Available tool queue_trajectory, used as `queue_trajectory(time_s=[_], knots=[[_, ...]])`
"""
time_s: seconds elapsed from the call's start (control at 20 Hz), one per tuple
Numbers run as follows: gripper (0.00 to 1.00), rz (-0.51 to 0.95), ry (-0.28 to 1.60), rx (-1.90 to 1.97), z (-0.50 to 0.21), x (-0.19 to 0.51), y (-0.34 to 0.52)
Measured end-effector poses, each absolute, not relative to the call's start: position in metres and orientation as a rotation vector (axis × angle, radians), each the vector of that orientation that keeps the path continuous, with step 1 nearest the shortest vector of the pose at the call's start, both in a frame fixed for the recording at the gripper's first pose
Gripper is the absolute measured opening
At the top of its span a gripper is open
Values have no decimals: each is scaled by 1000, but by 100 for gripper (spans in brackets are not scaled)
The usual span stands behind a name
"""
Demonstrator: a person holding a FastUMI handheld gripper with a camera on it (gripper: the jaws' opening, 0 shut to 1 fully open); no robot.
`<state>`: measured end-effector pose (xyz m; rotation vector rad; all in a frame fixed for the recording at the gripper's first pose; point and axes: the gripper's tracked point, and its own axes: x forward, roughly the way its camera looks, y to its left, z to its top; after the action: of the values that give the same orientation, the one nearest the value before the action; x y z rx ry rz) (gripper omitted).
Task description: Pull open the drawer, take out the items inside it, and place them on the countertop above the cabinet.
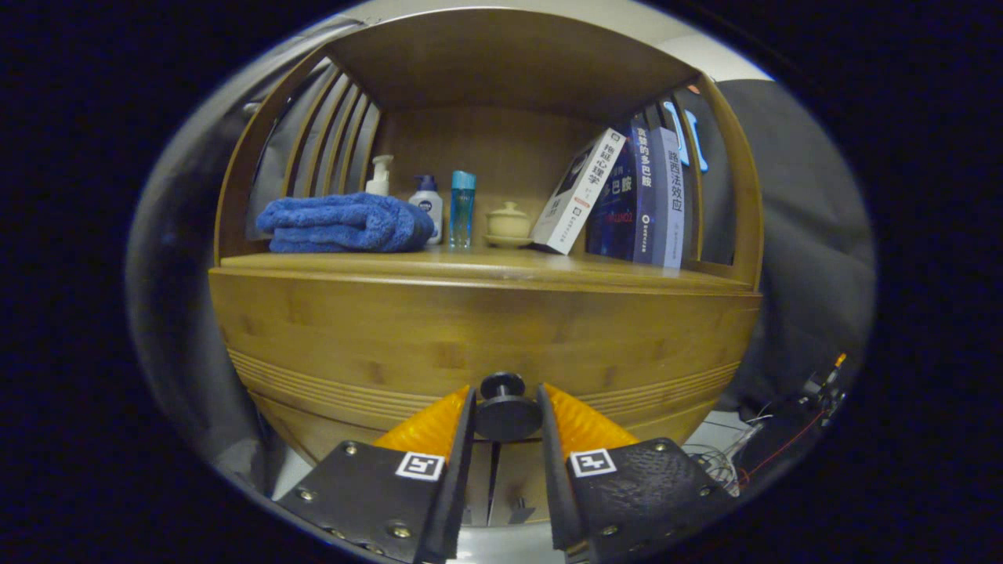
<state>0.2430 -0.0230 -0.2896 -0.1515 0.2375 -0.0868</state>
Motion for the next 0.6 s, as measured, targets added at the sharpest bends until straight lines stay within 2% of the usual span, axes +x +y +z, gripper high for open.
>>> queue_trajectory(time_s=[0.15,0.3,0.5,0.6], knots=[[44,-83,187,-117,-289,244,-22],[42,-47,233,4,-295,245,-22],[26,-39,220,-55,-291,238,-26],[26,-53,214,-45,-291,226,-27]])
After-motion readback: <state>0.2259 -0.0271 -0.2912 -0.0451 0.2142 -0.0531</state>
